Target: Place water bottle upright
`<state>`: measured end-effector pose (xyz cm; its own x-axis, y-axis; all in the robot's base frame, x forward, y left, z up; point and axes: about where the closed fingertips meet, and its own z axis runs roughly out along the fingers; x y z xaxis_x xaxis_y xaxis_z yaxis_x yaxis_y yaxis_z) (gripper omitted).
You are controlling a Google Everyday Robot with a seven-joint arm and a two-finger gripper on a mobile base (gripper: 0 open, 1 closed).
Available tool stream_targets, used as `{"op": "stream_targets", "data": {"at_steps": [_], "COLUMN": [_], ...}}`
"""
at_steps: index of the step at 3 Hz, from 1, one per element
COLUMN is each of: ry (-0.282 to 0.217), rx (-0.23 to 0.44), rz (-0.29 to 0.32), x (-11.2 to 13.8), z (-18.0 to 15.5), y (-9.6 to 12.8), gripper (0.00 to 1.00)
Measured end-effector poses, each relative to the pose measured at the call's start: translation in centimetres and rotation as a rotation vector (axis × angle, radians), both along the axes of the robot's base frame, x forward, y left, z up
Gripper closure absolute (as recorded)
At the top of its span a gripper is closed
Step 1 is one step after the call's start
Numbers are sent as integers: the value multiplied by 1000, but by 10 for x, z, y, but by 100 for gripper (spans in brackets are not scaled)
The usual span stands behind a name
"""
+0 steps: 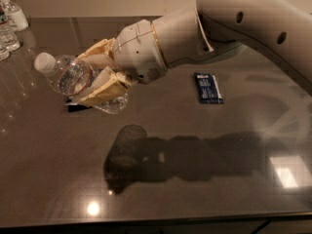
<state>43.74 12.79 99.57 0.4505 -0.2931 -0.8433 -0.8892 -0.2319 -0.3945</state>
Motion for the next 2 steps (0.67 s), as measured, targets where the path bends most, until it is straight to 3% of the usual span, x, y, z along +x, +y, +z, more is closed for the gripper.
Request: {"op": "stream_targets", "data": {"at_steps": [2], "ry": [111], "rx": [45], "rz": [108], "x": [-13], "z": [-11], "y": [4], "gripper": [100]}}
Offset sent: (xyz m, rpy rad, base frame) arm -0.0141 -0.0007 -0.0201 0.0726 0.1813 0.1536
